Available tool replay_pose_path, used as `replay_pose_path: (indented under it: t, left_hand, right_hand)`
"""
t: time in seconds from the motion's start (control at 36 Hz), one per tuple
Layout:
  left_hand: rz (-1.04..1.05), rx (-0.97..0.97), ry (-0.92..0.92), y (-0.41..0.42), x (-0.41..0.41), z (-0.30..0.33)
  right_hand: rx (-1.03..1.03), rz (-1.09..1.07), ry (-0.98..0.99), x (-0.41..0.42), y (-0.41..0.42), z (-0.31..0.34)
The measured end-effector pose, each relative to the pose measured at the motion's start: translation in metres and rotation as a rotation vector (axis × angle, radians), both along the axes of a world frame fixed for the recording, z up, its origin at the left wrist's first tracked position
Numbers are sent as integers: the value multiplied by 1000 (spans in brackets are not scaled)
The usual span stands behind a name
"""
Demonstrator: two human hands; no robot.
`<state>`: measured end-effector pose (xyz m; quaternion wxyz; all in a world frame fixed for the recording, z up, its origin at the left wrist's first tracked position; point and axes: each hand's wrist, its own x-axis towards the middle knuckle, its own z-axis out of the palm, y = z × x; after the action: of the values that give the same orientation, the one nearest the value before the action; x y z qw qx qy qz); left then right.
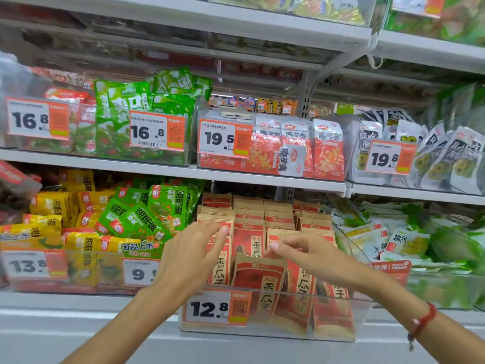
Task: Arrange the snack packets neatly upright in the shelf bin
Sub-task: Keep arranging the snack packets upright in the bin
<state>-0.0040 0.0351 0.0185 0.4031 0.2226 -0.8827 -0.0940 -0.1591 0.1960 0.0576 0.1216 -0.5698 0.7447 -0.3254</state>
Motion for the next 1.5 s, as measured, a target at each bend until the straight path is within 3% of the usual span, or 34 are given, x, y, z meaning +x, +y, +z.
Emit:
replay_pose_path:
  t: [0.08, 0.19, 0.28, 0.44, 0.56, 0.69, 0.86, 1.0, 1.17, 1.33, 1.5]
  left_hand:
    - [49, -113, -23, -17, -8, -6]
    - [80, -226, -255, -38, -20, -18]
    - [96, -323, -221, -51, -27, -22]
    - [84, -318, -194, -57, -32, -23]
    - [79, -275, -215, -55, -30, -23]
    - [76, -219, -235, -52, -28, -23]
    - [91, -270, -209, -54, -29, -28]
    - [82, -226, -173, -54, -28, -26]
    - [56, -172, -263, -44, -16, -3]
    - [49, 118, -54, -12, 17, 29]
    - [-114, 336, 132, 35, 49, 34]
  right_hand:
    - [29, -35, 133, -11, -26, 11]
    - [204, -110, 665, -27, -74, 9]
    - [346, -152, 893, -39, -108, -2]
    - [477, -206, 873, -42, -138, -16]
    - [349, -209, 829, -40, -133, -16]
    - [159, -172, 593, -39, -113, 7]
    - [281, -77, 534, -29, -96, 10]
    - [90, -149, 573, -21, -80, 13]
    - [-242, -222, 749, 1, -50, 18]
    - [-630, -202, 809, 22, -20, 22]
    - [-942, -180, 800, 48, 8, 22]
